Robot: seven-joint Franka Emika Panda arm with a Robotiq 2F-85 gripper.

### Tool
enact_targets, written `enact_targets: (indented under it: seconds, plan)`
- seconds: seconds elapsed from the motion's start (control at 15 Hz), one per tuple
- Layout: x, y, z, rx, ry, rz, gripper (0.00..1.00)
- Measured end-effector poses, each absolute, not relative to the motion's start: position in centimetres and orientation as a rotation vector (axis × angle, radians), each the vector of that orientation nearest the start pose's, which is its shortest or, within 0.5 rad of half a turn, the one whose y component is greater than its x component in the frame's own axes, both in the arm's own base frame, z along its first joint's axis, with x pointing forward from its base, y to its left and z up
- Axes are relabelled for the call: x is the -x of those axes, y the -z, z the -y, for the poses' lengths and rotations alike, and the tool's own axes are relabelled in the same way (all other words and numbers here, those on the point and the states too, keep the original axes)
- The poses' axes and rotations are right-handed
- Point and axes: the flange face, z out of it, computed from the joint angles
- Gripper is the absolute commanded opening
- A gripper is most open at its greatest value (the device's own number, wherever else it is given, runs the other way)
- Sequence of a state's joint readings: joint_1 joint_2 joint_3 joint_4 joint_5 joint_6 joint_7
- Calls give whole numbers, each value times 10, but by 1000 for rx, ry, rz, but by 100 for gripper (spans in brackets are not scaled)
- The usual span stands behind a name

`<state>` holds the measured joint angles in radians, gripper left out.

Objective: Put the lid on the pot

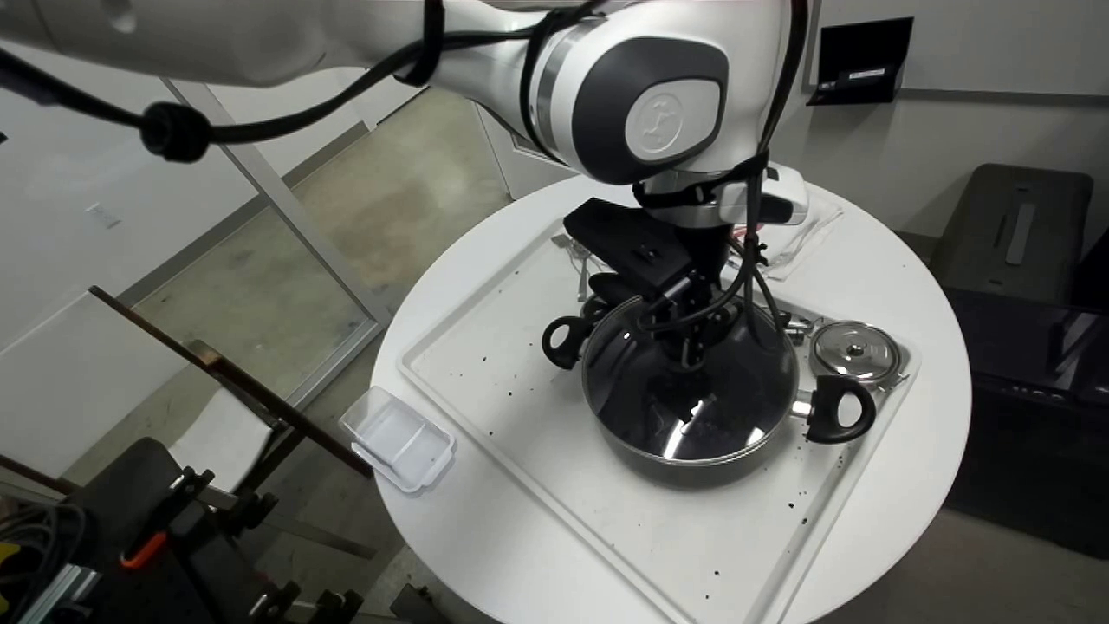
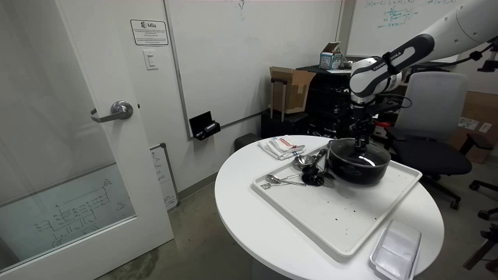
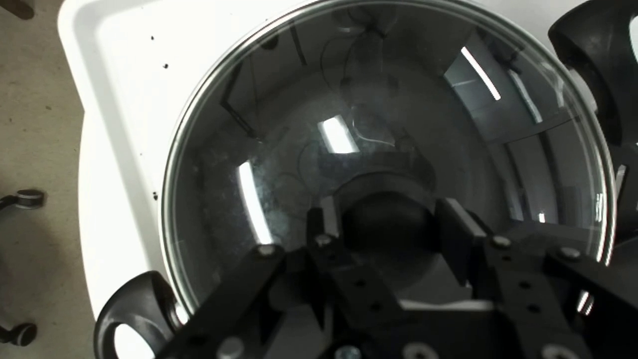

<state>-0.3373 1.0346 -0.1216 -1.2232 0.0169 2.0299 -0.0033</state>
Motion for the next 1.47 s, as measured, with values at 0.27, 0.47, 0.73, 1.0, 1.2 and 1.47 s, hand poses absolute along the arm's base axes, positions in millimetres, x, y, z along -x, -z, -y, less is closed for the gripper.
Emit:
enact_targets:
  seconds: [0.27, 0.47, 0.73, 1.0, 1.2, 1.47]
  plan:
    - [-659, -121, 301, 3088, -383, -656, 25]
    - [-658, -120, 300, 3083, -387, -658, 75]
    - [-658, -121, 298, 3065, -395, -666, 96]
    - [-661, -132, 297, 3057, -373, -670, 100]
    - [-664, -143, 295, 3059, -353, -667, 100]
    - [-663, -157, 288, 3056, -341, -649, 100]
